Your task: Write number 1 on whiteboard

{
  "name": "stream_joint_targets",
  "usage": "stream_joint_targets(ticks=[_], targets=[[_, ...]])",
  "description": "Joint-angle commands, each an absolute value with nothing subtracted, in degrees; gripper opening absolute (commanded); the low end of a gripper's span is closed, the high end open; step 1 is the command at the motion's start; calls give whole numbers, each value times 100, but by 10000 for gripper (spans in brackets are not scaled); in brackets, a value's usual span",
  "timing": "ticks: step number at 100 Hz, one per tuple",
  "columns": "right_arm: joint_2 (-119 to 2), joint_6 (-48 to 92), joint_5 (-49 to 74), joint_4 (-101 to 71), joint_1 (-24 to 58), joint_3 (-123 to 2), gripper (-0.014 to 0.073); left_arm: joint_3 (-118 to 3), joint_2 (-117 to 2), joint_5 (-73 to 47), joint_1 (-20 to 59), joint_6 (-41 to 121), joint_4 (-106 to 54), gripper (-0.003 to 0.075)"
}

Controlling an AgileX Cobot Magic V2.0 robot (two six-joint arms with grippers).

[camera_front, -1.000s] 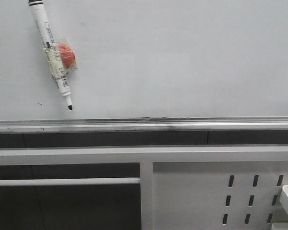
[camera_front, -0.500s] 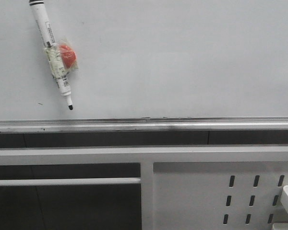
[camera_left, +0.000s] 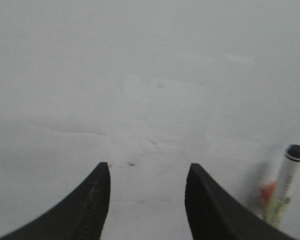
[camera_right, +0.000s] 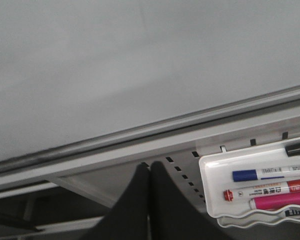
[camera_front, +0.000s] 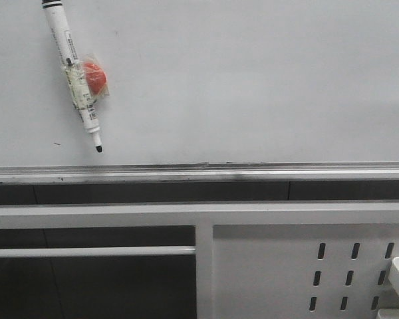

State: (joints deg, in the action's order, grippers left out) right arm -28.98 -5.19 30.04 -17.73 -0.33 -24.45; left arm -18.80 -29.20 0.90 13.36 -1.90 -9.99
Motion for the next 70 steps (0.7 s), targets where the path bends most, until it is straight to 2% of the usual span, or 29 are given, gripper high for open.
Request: stream_joint_targets(ticks=[1, 20, 33, 54, 70], targets=[[-3256, 40, 2643, -1932, 64, -2747, -74, -1931, -3146, 934, 1950, -238, -985, 328], [-3407, 444, 2421, -1942, 472, -3028, -74, -1274, -3960, 2374, 3133, -238, -1266, 296], [-3407, 444, 2308, -1932, 595, -3153, -74, -1035, -4618, 3329, 3644, -238, -1438, 293], [-3407, 444, 2304, -1932, 774, -3432, -74, -1012, -5983, 4683, 4256, -248, -1945, 294], [-3407, 444, 2284, -1932, 905, -3492, -74, -1012, -7164, 6143, 4495, -738, -1975, 295]])
